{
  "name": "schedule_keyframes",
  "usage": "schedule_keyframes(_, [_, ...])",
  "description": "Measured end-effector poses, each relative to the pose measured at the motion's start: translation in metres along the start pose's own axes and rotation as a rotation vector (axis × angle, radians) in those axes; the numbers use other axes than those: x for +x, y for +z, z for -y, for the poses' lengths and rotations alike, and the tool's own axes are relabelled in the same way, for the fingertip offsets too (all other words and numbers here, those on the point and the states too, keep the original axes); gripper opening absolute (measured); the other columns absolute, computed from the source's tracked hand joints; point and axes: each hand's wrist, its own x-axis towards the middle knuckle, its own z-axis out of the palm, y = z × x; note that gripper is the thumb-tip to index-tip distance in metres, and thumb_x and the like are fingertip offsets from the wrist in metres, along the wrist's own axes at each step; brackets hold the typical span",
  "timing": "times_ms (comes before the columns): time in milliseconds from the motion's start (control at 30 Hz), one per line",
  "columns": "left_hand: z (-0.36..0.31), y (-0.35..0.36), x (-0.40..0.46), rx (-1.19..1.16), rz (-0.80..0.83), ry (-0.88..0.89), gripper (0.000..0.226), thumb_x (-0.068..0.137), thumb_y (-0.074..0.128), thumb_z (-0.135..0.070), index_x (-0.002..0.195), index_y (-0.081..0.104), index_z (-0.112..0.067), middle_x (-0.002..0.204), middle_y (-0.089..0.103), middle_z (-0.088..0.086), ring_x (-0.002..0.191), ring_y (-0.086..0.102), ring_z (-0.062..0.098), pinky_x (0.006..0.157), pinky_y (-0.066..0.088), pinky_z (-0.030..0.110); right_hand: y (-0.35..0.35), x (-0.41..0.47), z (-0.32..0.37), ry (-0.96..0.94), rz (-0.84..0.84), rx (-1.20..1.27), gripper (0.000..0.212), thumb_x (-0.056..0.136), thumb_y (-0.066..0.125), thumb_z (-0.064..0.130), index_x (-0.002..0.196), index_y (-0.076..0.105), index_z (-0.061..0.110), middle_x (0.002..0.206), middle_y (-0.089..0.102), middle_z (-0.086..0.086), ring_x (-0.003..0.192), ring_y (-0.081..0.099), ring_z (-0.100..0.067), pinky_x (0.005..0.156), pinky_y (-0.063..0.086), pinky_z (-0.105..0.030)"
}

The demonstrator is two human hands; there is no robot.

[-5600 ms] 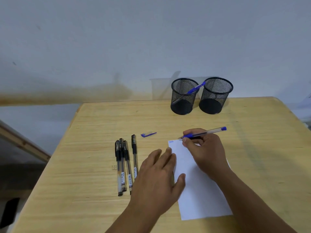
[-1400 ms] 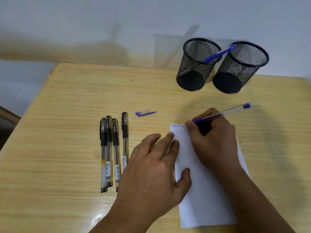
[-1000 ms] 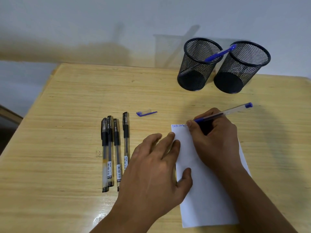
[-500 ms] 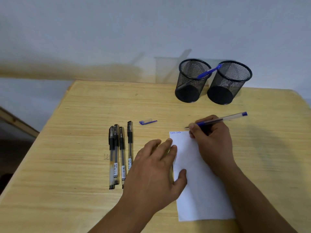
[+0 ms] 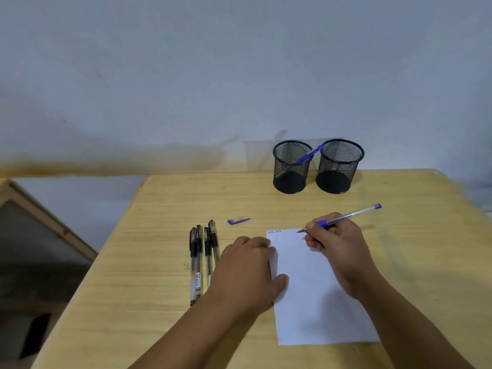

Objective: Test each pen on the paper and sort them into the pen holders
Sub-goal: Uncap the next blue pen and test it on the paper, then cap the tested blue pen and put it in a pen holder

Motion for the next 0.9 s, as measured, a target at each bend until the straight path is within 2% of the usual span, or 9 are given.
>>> schedule_keyframes(67, [0.001,-0.003,0.002,-0.075,-0.048,-0.013,0.031,0.077,0.052,-0.056,0.072,0.049,-0.025,0.113,0.061,-0.016,0.103,0.053,0.015,0.082,0.045,0.033,-0.005,-0.007,0.001,-0.005,0.001,-0.009,0.005,0.091,0.066,0.011,0.089,0.066,0.007,0.076,0.072,-0.014,0.070,0.068,-0.020,0.081,0.059,-0.046])
schedule_keyframes(133, [0.004,-0.007,0.007,-0.133,-0.154,-0.027,0.024,0.079,0.051,-0.052,0.069,0.055,-0.030,0.103,0.064,-0.014,0.093,0.053,0.014,0.076,0.045,0.031,-0.012,-0.014,0.002,-0.010,0.001,-0.005,0.004,0.090,0.066,0.011,0.089,0.066,0.008,0.074,0.072,-0.012,0.070,0.068,-0.020,0.081,0.059,-0.046])
schedule_keyframes(233, [0.021,-0.015,0.022,-0.120,-0.262,-0.116,0.031,0.087,0.051,-0.044,0.110,0.070,-0.035,0.115,0.064,-0.015,0.105,0.051,0.018,0.088,0.045,0.035,-0.017,-0.019,0.004,-0.023,0.005,0.009,0.005,0.090,0.067,0.012,0.086,0.066,0.010,0.072,0.071,-0.009,0.071,0.068,-0.020,0.079,0.058,-0.044])
schedule_keyframes(333, [0.041,-0.024,0.039,0.042,-0.240,-0.212,0.033,0.093,0.050,-0.036,0.123,0.064,-0.032,0.123,0.060,-0.010,0.111,0.048,0.023,0.089,0.040,0.035,-0.022,-0.022,0.005,-0.022,0.012,0.059,0.005,0.090,0.067,0.010,0.085,0.066,0.010,0.072,0.071,-0.009,0.071,0.068,-0.020,0.076,0.056,-0.038])
schedule_keyframes(467, [0.054,-0.023,0.050,0.175,-0.122,-0.280,0.025,0.094,0.044,-0.030,0.104,0.067,-0.030,0.118,0.057,-0.007,0.109,0.045,0.024,0.084,0.033,0.034,-0.024,-0.021,0.004,-0.014,-0.001,0.103,0.007,0.088,0.067,0.003,0.085,0.064,0.010,0.074,0.072,-0.009,0.072,0.068,-0.020,0.073,0.053,-0.032])
schedule_keyframes(567, [0.058,-0.022,0.053,0.165,-0.146,-0.272,0.025,0.097,0.044,-0.034,0.104,0.068,-0.033,0.111,0.061,-0.010,0.107,0.046,0.022,0.082,0.031,0.033,-0.025,-0.020,0.003,-0.004,-0.054,0.111,0.009,0.087,0.067,0.002,0.086,0.066,0.011,0.078,0.073,-0.008,0.077,0.070,-0.022,0.078,0.057,-0.034])
schedule_keyframes(700, [0.055,-0.024,0.052,-0.005,-0.222,-0.238,0.018,0.095,0.053,-0.034,0.103,0.069,-0.038,0.097,0.071,-0.014,0.099,0.059,0.017,0.084,0.041,0.032,-0.028,-0.020,0.008,0.005,-0.075,0.231,0.009,0.091,0.062,0.002,0.088,0.068,0.008,0.082,0.074,-0.012,0.081,0.074,-0.024,0.085,0.057,-0.038])
schedule_keyframes(833, [0.035,-0.031,0.041,-0.244,-0.264,-0.163,0.011,0.092,0.063,-0.036,0.099,0.071,-0.038,0.089,0.071,-0.021,0.089,0.060,0.009,0.082,0.046,0.031,-0.027,-0.024,0.021,-0.069,-0.050,0.198,0.007,0.087,0.068,0.002,0.090,0.069,0.008,0.079,0.076,-0.009,0.077,0.074,-0.024,0.076,0.058,-0.031])
schedule_keyframes(900, [0.024,-0.033,0.035,-0.290,-0.288,-0.120,0.011,0.092,0.064,-0.039,0.100,0.071,-0.041,0.090,0.070,-0.026,0.091,0.056,0.004,0.073,0.041,0.021,-0.026,-0.025,0.027,-0.113,-0.026,0.159,0.011,0.084,0.072,0.000,0.089,0.068,0.009,0.078,0.076,-0.008,0.075,0.073,-0.024,0.072,0.058,-0.029])
